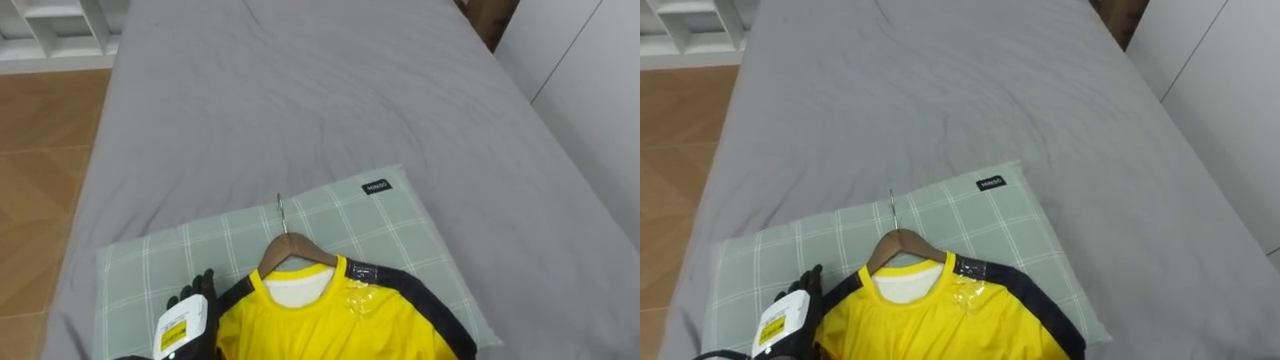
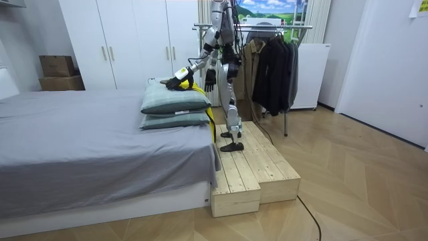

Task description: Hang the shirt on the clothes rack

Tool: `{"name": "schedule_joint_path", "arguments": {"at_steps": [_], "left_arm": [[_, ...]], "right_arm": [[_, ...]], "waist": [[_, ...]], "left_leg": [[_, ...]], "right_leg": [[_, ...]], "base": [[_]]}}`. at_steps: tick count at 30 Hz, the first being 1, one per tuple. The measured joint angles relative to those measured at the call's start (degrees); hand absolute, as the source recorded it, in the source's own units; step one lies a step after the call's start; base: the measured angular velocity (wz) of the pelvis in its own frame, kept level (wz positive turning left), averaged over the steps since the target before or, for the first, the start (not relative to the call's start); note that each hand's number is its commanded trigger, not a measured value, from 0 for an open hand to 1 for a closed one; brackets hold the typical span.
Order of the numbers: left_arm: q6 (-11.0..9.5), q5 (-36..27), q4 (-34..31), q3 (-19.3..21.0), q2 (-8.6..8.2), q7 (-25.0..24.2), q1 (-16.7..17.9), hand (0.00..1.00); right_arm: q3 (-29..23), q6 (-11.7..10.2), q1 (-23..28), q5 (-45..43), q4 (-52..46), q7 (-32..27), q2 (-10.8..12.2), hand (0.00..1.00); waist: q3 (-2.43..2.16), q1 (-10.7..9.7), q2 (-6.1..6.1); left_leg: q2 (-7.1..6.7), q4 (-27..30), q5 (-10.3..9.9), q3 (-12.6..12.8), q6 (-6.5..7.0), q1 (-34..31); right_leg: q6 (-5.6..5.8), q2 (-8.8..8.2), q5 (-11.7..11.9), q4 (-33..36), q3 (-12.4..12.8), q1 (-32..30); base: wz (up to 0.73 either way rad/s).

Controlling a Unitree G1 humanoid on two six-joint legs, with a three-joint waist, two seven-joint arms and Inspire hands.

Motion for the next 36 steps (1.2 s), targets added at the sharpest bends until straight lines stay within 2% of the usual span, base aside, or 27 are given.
{"name": "schedule_joint_path", "arguments": {"at_steps": [12,26,33,36], "left_arm": [[0.0,0.7,0.1,-0.6,0.23,-1.0,0.2,0.0],[0.1,3.4,0.6,-0.4,0.24,-8.0,0.6,0.0],[0.3,5.7,0.6,0.7,0.33,-9.3,0.6,0.0],[0.4,5.8,0.6,1.2,0.25,-9.4,0.8,0.0]], "right_arm": [[-0.1,0.1,-0.8,0.0,0.9,1.2,0.0,0.0],[-0.5,0.1,-0.9,-0.5,2.6,1.3,-0.1,0.0],[-0.6,0.1,-0.9,-0.7,3.0,1.3,-0.1,0.0],[-0.6,0.1,-0.9,-0.8,3.0,1.3,-0.1,0.0]], "waist": [[0.17,0.2,0.17],[0.03,0.6,0.04],[-0.05,0.6,0.18],[-0.24,0.6,0.49]], "left_leg": [[-0.01,0.0,0.1,1.0,0.1,0.8],[0.0,0.4,0.1,1.5,0.19,0.7],[-0.01,0.4,0.2,1.7,0.3,0.7],[-0.04,0.4,0.3,1.8,0.37,0.7]], "right_leg": [[0.02,-0.05,0.0,-0.1,0.3,0.7],[0.19,-0.17,0.1,0.0,0.2,0.7],[0.25,-0.25,0.1,0.0,0.2,0.6],[0.31,-0.31,0.2,0.0,0.2,0.6]], "base": [[-0.02],[0.0],[0.0],[0.0]]}}
